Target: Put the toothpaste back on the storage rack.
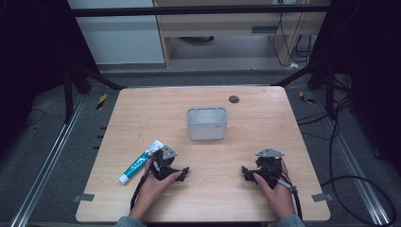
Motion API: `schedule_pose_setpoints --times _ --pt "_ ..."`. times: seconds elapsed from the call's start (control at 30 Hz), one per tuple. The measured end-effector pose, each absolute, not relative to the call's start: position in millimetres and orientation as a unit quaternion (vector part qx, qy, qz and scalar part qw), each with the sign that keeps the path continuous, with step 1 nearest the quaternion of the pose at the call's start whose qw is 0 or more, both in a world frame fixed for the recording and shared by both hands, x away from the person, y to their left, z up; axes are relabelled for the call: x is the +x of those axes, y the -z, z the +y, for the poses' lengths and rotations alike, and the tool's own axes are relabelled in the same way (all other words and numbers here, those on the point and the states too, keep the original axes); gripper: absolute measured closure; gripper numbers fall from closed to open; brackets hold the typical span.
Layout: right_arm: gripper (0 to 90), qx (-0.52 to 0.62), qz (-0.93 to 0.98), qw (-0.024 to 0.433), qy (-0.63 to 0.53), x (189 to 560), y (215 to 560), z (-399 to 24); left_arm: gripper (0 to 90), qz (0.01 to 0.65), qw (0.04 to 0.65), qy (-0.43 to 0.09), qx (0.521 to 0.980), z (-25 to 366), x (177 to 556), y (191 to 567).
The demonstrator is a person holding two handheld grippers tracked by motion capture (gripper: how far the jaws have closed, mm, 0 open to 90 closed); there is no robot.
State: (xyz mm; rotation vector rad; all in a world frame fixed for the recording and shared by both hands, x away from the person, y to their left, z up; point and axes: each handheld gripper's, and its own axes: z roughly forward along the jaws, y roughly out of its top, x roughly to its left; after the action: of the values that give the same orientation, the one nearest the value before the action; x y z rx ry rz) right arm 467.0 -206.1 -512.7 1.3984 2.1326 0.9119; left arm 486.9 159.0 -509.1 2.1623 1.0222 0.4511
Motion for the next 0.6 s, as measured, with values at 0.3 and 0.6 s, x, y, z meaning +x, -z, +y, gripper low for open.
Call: schedule_pose_setpoints --times 0.3,0.6 --pt "0.4 0.504 0.769 0.218 -0.328 466.6 513.0 -206.2 4.3 0.391 0.351 -0.175 0.833 161.8 486.0 508.5" --pt "0.4 0.505 0.768 0.217 -0.328 466.6 512.9 -206.0 5.7 0.378 0.378 -0.199 0.822 166.5 477.9 491.7"
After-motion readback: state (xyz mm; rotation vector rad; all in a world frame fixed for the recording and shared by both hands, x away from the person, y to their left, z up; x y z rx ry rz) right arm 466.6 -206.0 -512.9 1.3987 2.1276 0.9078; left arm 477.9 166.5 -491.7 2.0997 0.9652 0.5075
